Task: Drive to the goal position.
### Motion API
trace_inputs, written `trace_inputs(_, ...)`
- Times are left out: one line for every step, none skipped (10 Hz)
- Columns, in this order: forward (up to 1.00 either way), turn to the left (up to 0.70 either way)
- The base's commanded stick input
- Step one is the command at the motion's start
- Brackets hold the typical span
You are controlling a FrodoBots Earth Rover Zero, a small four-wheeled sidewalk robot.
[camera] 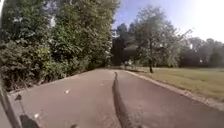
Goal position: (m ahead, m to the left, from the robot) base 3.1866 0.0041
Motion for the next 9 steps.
trace_inputs(0.70,0.00)
trace_inputs(0.70,0.00)
trace_inputs(0.70,0.00)
trace_inputs(0.70,0.00)
trace_inputs(0.70,0.00)
trace_inputs(0.70,0.00)
trace_inputs(0.70,0.00)
trace_inputs(0.70,0.00)
trace_inputs(0.70,0.00)
